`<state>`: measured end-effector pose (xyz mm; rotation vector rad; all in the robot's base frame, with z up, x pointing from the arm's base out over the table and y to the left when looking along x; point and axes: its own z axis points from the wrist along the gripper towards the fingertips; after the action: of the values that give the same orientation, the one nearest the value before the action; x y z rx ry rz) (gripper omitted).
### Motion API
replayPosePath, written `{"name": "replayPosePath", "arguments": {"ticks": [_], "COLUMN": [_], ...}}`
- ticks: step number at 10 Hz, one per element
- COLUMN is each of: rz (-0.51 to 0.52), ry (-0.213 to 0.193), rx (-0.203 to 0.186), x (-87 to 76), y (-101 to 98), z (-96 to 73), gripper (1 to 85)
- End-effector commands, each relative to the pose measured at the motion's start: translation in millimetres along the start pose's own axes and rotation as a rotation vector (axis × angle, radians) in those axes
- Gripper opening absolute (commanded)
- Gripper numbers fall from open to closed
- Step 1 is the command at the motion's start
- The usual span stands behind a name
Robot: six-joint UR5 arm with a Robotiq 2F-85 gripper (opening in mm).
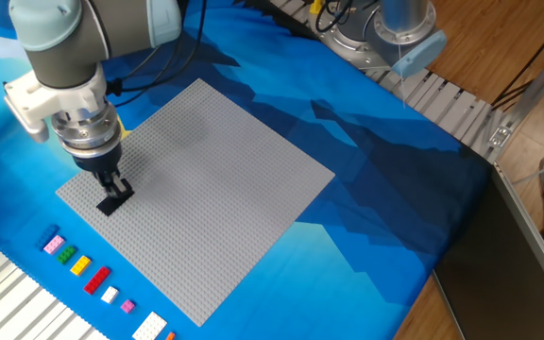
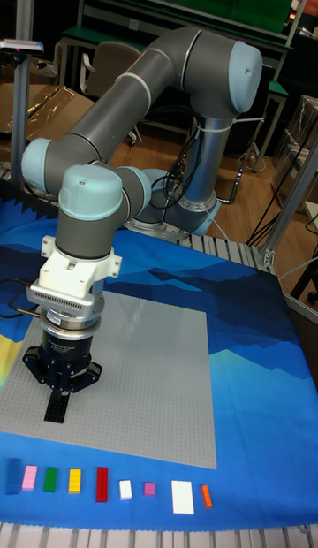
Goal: Stack small Lego blocks one on top of the other
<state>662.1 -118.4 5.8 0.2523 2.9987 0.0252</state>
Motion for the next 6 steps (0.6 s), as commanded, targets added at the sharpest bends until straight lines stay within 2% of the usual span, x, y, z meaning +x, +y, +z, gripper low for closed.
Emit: {"name": "replayPosePath", "arguments": {"ticks": [1, 2, 4, 5, 6], "rz": [0.002, -0.002, -0.006, -0.007, -0.003], "ry": [-0.019, -0.017, 0.010, 0.018, 0.019], "rx": [-0.009, -0.009, -0.020, -0.022, -0.026], "x": [-6.3, -6.0, -0.2, 0.4, -0.7], "y": [1.1, 1.1, 0.0, -1.4, -1.8], "z": [10.4, 7.6, -10.7, -14.4, -11.0], "gripper": [1.0, 1.0, 1.0, 1.0, 1.0]}}
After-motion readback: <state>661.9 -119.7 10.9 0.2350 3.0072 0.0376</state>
